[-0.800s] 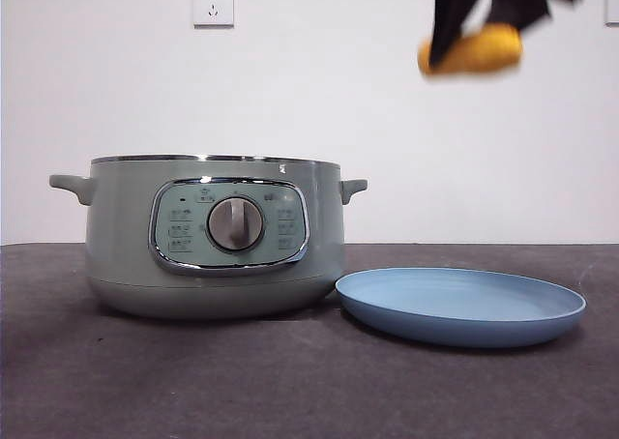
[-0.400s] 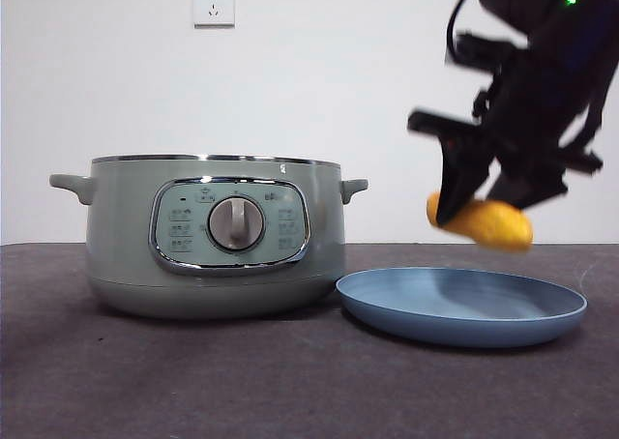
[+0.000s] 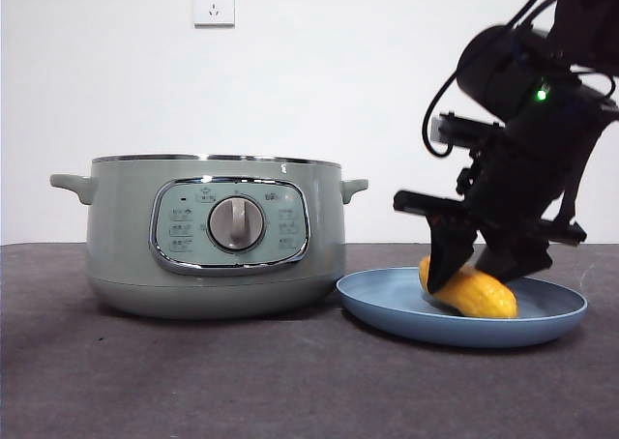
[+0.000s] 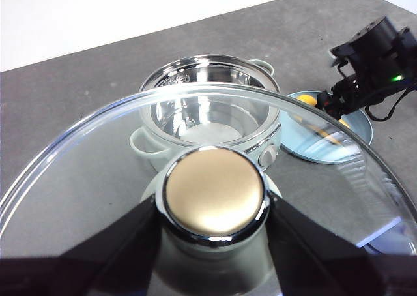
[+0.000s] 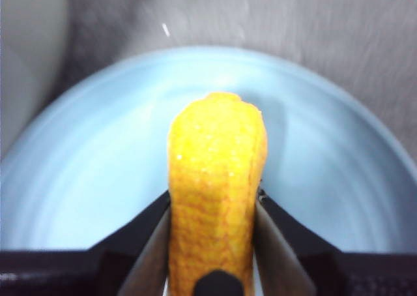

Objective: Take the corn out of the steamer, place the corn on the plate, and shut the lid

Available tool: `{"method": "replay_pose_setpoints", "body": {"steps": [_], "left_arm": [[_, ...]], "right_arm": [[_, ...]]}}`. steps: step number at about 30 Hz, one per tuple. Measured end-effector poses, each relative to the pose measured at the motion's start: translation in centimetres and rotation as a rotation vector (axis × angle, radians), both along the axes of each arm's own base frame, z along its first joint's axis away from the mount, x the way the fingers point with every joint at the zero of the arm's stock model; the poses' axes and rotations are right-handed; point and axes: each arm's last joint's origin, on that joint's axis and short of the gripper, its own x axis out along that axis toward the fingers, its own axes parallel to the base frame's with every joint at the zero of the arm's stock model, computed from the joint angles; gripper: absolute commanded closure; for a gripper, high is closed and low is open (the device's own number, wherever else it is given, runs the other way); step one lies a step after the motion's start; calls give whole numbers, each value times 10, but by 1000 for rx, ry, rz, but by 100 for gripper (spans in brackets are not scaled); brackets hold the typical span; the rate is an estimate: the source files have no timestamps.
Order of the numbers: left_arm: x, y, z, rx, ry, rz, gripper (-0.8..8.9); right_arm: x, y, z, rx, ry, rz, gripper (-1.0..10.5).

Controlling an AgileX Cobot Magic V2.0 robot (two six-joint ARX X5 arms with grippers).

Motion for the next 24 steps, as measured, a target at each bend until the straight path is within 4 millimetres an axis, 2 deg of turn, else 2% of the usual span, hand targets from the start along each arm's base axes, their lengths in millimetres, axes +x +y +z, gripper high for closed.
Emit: {"method": "replay_pose_setpoints", "body": {"steps": [6,8,12,16,24], "left_arm": [[0,0,0,0,0,0,822],[0,0,0,-1,-2,0,822],[3,-1,2,-8,-20,0,822],[13,-5,9,-21,-57,0,822],[57,-22,16,-24,-29,-28,822]], "right_arm": [[1,0,-2,2,3,-3,930],[0,0,-2,3,4,-3,846],[0,0,-2,4,11,-1,603],[-2,0,-4,2,42,8,392],[-11,-4,9,-14,67,13,373]]}}
